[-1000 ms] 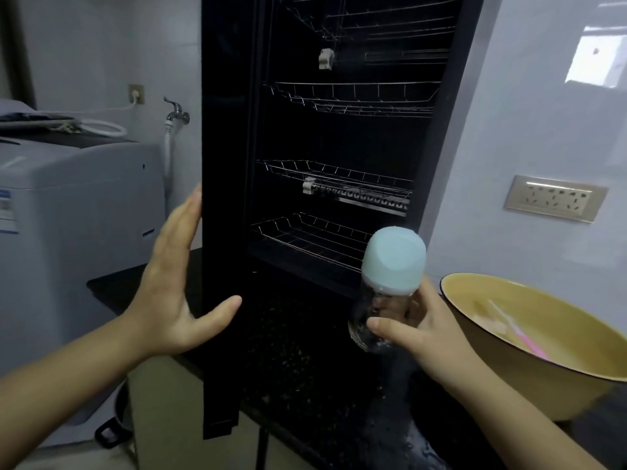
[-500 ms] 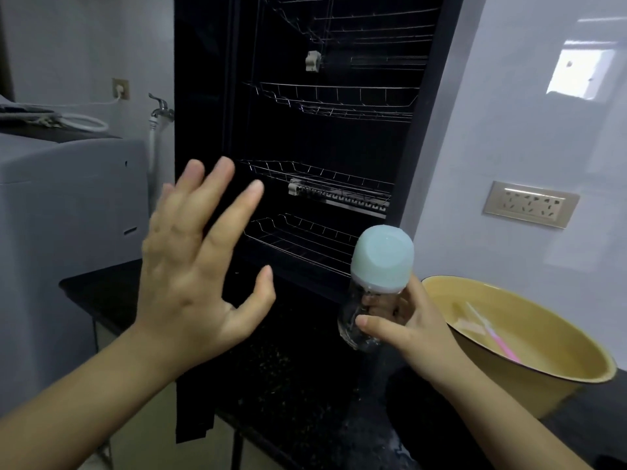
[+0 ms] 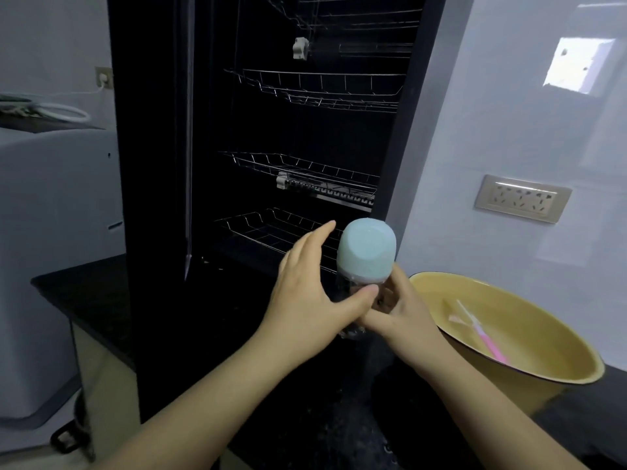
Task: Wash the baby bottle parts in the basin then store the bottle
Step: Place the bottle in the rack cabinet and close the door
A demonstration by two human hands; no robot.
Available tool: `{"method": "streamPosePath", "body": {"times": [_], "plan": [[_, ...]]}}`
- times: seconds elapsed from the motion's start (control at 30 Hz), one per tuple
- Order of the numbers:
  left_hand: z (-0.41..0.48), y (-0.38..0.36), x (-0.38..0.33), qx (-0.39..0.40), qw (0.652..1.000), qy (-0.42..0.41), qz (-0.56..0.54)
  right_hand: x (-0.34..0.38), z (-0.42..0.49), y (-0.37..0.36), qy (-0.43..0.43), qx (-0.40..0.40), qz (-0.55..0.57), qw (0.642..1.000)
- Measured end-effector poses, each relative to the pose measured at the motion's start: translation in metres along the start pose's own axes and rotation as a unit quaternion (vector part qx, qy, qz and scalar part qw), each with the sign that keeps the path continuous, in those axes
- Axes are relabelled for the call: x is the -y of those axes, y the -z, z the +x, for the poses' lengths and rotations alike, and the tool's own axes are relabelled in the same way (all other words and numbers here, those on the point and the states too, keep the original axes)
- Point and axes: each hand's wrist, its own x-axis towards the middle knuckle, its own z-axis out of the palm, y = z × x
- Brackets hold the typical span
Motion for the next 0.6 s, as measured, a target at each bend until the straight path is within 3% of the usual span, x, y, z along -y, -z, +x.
{"method": "streamPosePath", "body": {"times": [0.17, 0.4, 0.6], "plan": [[0.016, -0.024, 0.022, 0.046, 0.983, 0.085, -0.154, -0.009, 0.010, 0.004, -0.001, 0.000, -0.011, 1.000], [0.039, -0.036, 0.041, 0.019, 0.975, 0.089, -0.202, -0.015, 0.022, 0.022, -0.013, 0.042, -0.032, 0.999], [0.076, -0.034, 0.056, -0.066, 0.973, 0.116, -0.188, -0.014, 0.025, 0.066, -0.011, -0.051, -0.089, 0.995]]}}
